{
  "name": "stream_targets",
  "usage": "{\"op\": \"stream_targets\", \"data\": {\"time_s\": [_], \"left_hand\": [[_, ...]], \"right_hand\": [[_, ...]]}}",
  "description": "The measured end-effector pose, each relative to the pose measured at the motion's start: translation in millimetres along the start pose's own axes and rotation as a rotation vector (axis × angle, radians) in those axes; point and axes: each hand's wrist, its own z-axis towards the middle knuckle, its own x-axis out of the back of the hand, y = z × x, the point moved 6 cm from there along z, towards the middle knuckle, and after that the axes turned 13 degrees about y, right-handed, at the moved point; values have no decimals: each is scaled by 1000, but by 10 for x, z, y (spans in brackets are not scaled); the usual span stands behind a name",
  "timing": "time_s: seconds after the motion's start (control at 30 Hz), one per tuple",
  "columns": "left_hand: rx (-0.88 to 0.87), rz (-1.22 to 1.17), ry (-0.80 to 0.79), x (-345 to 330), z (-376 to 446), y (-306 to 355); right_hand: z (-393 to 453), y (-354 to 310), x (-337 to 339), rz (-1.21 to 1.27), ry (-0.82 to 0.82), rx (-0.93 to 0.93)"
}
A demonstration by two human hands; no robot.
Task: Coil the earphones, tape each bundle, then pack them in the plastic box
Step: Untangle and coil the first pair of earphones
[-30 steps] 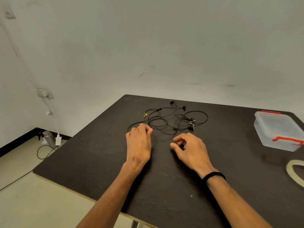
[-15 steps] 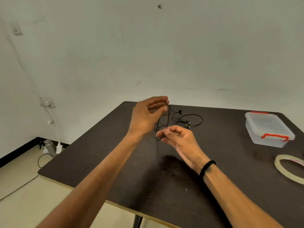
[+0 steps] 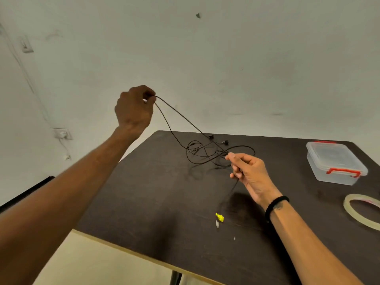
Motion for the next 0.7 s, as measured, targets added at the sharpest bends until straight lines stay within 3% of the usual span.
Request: {"op": "stream_targets", "data": {"time_s": [0.13,0.23,0.3,0.4,0.47,0.57,0.63,0.7], "left_hand": [[122,32,-76,57,-324,-439],[155,146,-325,-58,-815,-676],[89,270,-497,-103,-1192,-675],[-209,37,-417,-29,-1648,-167],[-307,-151,-419,-67,-1952,273],[-80,-431,-560,-326,-2270,676],[69,-501,-458,-476,-2312,708],[115,-388,-323,-602,-2261,633]], "right_hand": [[14,4,31,-55,31,5],[-34,8,-53,-95,-6,14],[-77,18,-125,-138,-43,29],[-127,24,-227,-215,-84,62],[-160,10,-300,-281,-116,97],[-184,25,-315,-334,-131,97],[-153,42,-263,-328,-100,66],[-114,79,-180,-328,-62,41]]}}
